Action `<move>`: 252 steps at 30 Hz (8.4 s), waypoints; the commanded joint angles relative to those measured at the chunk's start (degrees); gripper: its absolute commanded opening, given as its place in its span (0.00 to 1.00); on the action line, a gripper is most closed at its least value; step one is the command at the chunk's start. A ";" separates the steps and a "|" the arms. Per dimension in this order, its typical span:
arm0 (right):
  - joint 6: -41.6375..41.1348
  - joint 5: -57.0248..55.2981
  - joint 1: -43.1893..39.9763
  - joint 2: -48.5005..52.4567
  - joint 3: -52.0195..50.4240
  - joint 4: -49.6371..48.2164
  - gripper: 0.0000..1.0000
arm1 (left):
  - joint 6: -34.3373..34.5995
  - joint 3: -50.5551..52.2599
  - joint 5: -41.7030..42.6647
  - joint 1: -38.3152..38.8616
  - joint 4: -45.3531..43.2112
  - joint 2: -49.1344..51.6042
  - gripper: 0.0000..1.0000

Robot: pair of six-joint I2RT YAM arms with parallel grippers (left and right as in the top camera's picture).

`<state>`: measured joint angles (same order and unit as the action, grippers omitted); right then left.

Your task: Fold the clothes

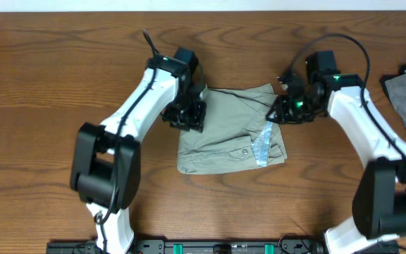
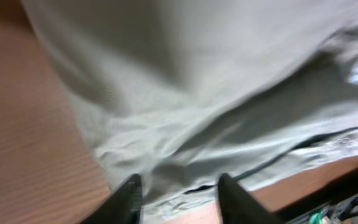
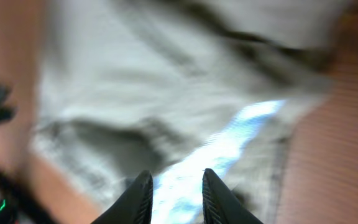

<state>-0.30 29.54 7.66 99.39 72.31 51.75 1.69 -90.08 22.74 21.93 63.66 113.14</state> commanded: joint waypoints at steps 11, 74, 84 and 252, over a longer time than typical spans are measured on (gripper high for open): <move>5.18 -11.04 13.05 10.62 -2.73 3.23 0.19 | 5.09 -1.01 -0.24 -6.36 -3.23 -1.81 0.87; -15.47 -17.07 10.71 -1.14 -0.11 -1.75 0.29 | 13.38 15.93 18.49 -10.75 -18.12 5.62 0.84; -16.63 -14.51 10.71 2.84 -0.11 -1.42 0.22 | 13.33 17.66 21.66 -3.89 -21.64 6.23 0.45; -19.89 -44.09 -50.60 -21.79 3.78 18.29 0.78 | -9.60 -7.67 -2.69 -0.28 -5.88 -15.45 0.81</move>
<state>-20.27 -6.72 -39.11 75.92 75.59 69.71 -6.76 -97.43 24.16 19.79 57.47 97.30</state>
